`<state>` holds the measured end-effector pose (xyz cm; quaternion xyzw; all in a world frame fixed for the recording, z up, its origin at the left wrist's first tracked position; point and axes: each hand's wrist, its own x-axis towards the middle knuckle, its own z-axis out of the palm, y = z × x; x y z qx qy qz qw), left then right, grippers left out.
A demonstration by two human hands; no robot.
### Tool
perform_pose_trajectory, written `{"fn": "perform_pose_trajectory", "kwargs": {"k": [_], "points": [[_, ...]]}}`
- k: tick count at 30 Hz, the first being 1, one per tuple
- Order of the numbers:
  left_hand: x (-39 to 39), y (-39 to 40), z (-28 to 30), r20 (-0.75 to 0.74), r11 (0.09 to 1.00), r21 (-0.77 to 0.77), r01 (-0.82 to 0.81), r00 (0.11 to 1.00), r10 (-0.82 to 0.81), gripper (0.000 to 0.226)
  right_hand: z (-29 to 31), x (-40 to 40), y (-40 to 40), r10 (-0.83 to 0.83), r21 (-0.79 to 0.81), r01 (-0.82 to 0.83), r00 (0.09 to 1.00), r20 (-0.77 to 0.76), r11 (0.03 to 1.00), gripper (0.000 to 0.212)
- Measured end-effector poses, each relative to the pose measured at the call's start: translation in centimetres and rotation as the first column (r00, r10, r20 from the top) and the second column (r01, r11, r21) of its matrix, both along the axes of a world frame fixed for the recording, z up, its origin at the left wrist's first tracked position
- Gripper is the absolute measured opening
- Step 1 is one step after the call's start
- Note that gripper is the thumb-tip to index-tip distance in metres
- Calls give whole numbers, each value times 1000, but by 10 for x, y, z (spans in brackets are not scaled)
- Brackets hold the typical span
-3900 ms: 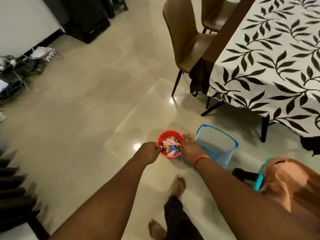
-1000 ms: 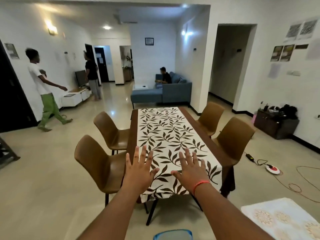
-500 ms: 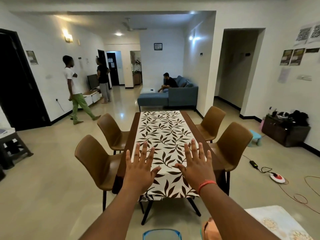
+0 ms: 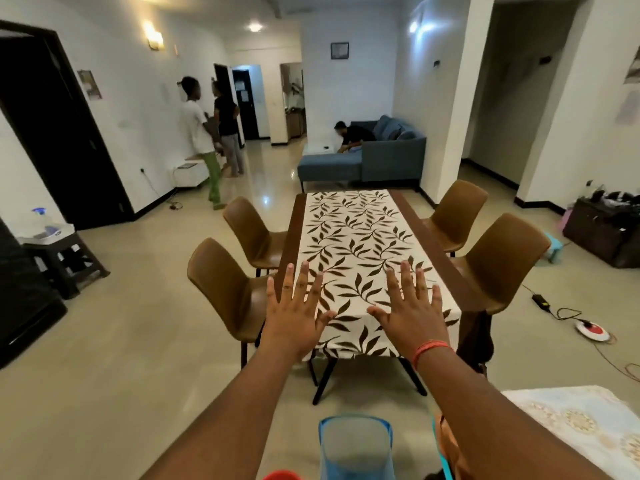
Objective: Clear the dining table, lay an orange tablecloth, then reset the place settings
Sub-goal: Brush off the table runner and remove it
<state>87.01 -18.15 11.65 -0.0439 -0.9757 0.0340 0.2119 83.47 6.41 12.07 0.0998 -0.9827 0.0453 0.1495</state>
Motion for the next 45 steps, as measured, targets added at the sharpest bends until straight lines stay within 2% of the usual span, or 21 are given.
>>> {"fn": "perform_pose_trajectory", "kwargs": {"k": [4,8,11,16,24,31,35,42,45], "points": [[9,-32,-10,44,998,36,-48,998,46,75,-14,-4,-30,52,42,-54,997,48,998,84],[30,-86,-46,153,989,40,-142,979,135,77,-47,-5,-79,100,84,-111,987,126,990,83],[36,-129,-70,194,988,28,-151,971,143,76,-72,-5,-115,102,95,-118,982,158,988,82],[20,-214,-99,235,994,31,-105,967,95,76,-106,-10,-195,39,109,-68,969,245,992,82],[-13,-344,-110,313,999,-1,-42,949,40,76,-141,-18,-331,-19,99,-19,926,377,995,83],[-98,-389,-140,405,999,20,33,914,-38,77,-169,-92,-365,-121,122,77,903,413,990,82],[-165,-409,-160,451,998,-5,64,891,-55,78,-193,-164,-372,-188,107,157,878,439,982,82],[-277,-426,-177,520,992,-62,110,852,-62,74,-223,-260,-381,-268,138,235,732,626,962,80],[-316,-413,-190,576,980,-70,185,810,-112,73,-232,-279,-380,-319,175,276,663,678,945,78]]}}
